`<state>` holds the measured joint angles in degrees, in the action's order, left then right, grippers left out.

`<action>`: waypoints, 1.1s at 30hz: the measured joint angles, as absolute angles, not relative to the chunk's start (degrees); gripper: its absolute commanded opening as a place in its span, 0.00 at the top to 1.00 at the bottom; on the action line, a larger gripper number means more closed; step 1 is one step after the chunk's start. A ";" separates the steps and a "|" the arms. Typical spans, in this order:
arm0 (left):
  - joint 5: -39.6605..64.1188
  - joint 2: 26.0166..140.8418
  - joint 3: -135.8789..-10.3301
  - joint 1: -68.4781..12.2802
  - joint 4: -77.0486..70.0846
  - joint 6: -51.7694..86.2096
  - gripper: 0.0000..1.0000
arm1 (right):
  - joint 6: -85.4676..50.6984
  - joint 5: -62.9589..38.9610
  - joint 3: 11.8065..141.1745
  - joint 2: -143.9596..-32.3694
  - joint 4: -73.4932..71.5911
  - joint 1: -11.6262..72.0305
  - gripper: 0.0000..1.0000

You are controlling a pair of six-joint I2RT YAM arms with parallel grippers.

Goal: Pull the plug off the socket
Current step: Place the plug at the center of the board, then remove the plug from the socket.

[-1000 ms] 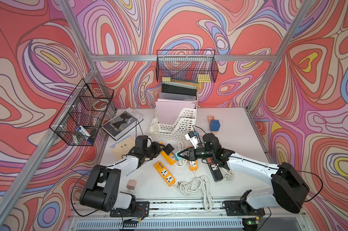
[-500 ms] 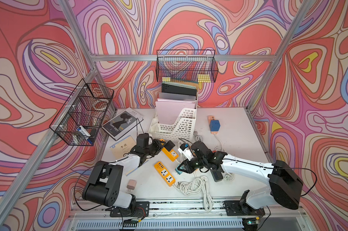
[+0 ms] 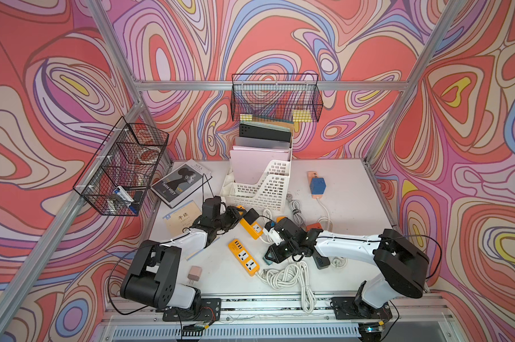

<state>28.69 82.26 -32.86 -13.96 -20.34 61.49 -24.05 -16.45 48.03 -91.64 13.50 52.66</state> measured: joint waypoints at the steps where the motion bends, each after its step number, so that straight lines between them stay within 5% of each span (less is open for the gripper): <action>1: 28.64 81.89 -32.80 -14.00 -20.23 61.36 1.00 | -24.23 -15.81 48.03 -91.61 13.72 52.71 0.59; 5: 28.03 79.85 -32.60 -14.70 -18.79 60.14 1.00 | -24.71 -12.82 48.03 -90.63 15.53 52.75 0.49; 12: 27.27 77.08 -32.58 -16.19 -16.40 57.78 1.00 | -23.97 -8.32 47.70 -76.69 18.74 52.75 0.48; 17: 26.55 75.09 -32.40 -19.07 -14.96 55.83 1.00 | -29.23 -10.17 41.54 -63.66 5.06 48.66 0.38; 23: 26.44 73.91 -32.40 -21.93 -14.59 53.93 1.00 | -40.47 -20.27 40.01 -75.72 -13.34 41.50 0.38; 33: 27.88 72.10 -32.82 -22.20 -11.68 52.49 1.00 | -36.69 -27.38 52.77 -87.15 -7.92 41.69 0.44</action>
